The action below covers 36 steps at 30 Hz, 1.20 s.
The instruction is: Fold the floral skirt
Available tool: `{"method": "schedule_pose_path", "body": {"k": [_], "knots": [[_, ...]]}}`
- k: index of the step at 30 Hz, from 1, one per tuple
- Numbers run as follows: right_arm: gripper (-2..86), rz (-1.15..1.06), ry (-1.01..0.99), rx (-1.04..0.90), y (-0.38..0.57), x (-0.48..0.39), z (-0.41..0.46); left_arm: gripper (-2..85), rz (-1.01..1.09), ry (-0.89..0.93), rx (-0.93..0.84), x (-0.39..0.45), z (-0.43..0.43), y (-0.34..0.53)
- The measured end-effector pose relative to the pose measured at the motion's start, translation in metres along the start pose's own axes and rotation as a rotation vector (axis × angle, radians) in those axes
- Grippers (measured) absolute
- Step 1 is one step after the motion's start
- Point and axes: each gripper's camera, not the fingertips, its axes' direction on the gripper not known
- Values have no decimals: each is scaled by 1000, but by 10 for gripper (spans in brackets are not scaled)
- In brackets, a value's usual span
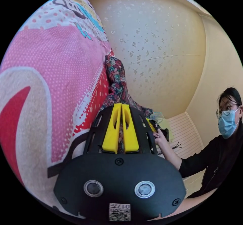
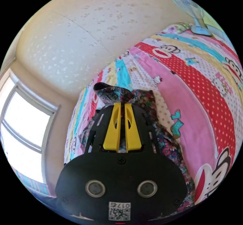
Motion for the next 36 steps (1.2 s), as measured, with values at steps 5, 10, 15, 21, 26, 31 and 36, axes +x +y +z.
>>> {"method": "schedule_pose_path", "body": {"k": [5,10,15,21,26,31,36], "knots": [[48,206,-183,-23,42,79,16,11,6,15,4,3,1,2],[44,166,-187,181,49,28,-39,53,14,-38,7,22,5,0],[21,-382,-44,7,6,-62,-9,74,342,-194,11,127,14,-36],[11,-743,261,-357,36,-64,120,70,343,-547,-312,89,113,-79],[7,-850,305,-404,43,-91,104,51,265,-325,-331,75,84,-97],[15,-895,171,-388,102,-73,45,91,532,-408,-540,125,51,-34],[50,-696,160,-518,130,-14,4,81,408,-377,-656,122,-15,28]]}}
